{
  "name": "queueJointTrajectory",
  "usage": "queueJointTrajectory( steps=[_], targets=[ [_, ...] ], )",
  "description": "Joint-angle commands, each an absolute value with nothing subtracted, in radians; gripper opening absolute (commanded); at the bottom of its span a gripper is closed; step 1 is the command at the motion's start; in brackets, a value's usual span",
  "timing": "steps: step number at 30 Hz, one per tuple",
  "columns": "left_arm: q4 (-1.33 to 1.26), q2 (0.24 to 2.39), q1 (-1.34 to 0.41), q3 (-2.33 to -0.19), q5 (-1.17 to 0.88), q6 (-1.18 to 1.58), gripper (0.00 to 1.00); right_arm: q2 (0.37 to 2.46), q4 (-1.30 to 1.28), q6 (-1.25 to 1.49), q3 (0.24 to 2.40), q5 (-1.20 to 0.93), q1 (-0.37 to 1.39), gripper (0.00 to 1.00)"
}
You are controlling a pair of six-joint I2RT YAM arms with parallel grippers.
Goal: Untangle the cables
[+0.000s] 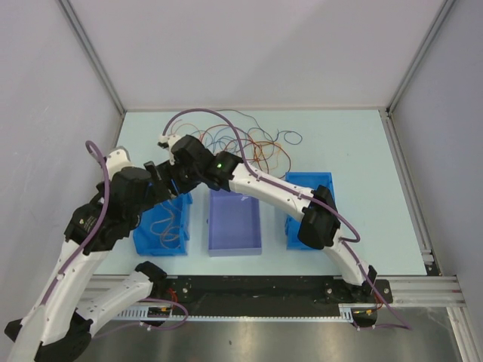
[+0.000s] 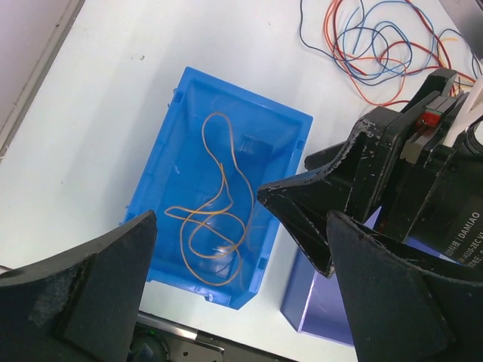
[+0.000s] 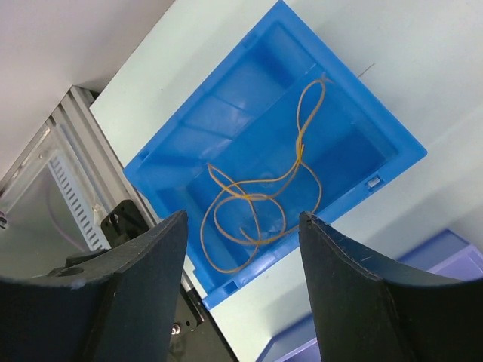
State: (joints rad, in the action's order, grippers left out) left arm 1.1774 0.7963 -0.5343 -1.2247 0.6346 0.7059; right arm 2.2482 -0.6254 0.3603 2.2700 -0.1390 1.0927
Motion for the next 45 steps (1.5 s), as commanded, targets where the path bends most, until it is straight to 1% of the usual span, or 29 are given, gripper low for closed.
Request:
queueJointTrajectory(
  steps=[1, 6, 11, 17, 20, 22, 24, 27, 28, 29, 31, 34, 40, 45],
  targets=[
    [1.123, 0.799, -0.531, -1.227, 0.629, 0.689, 1.0, 2.198, -0.629, 0.362, 2.261, -0.118, 1.1, 0.64],
    [1.072, 0.807, -0.531, -1.203, 0.604, 0.67, 1.0, 2.146, -0.62, 0.362, 2.206, -0.112, 1.071, 0.64],
    [1.008, 0.834, -0.531, -1.192, 0.572, 0.594, 1.0, 2.102, -0.6, 0.368, 2.132, -0.103, 1.028, 0.64],
    [0.803, 0.853, -0.511, -1.074, 0.456, 0.512, 1.0, 2.031, -0.592, 0.344, 2.057, -0.072, 0.968, 0.66],
    [0.73, 0.9, -0.491, -1.055, 0.371, 0.497, 1.0, 1.97, -0.586, 0.344, 1.988, -0.046, 0.907, 0.65],
    [0.69, 0.94, -0.488, -1.057, 0.345, 0.473, 1.0, 1.933, -0.571, 0.354, 1.904, -0.029, 0.843, 0.65],
    [0.664, 0.96, -0.485, -1.063, 0.347, 0.442, 1.0, 1.869, -0.523, 0.367, 1.811, -0.029, 0.771, 0.65],
    [0.643, 0.985, -0.476, -1.058, 0.356, 0.405, 1.0, 1.815, -0.508, 0.391, 1.757, -0.029, 0.692, 0.67],
    [0.635, 0.988, -0.472, -1.045, 0.354, 0.397, 1.0, 1.813, -0.515, 0.402, 1.75, -0.044, 0.633, 0.67],
    [0.621, 0.988, -0.469, -1.037, 0.354, 0.391, 1.0, 1.815, -0.531, 0.403, 1.75, -0.081, 0.609, 0.65],
    [0.608, 0.983, -0.457, -1.005, 0.341, 0.379, 1.0, 1.822, -0.548, 0.4, 1.749, -0.071, 0.556, 0.65],
    [0.58, 0.974, -0.44, -0.965, 0.325, 0.367, 1.0, 1.847, -0.577, 0.373, 1.752, -0.037, 0.525, 0.65],
    [0.563, 0.907, -0.417, -0.895, 0.336, 0.336, 1.0, 1.945, -0.673, 0.365, 1.851, 0.0, 0.474, 0.66],
    [0.586, 0.853, -0.408, -0.881, 0.304, 0.344, 1.0, 1.988, -0.686, 0.365, 1.879, 0.032, 0.422, 0.66]
  ],
)
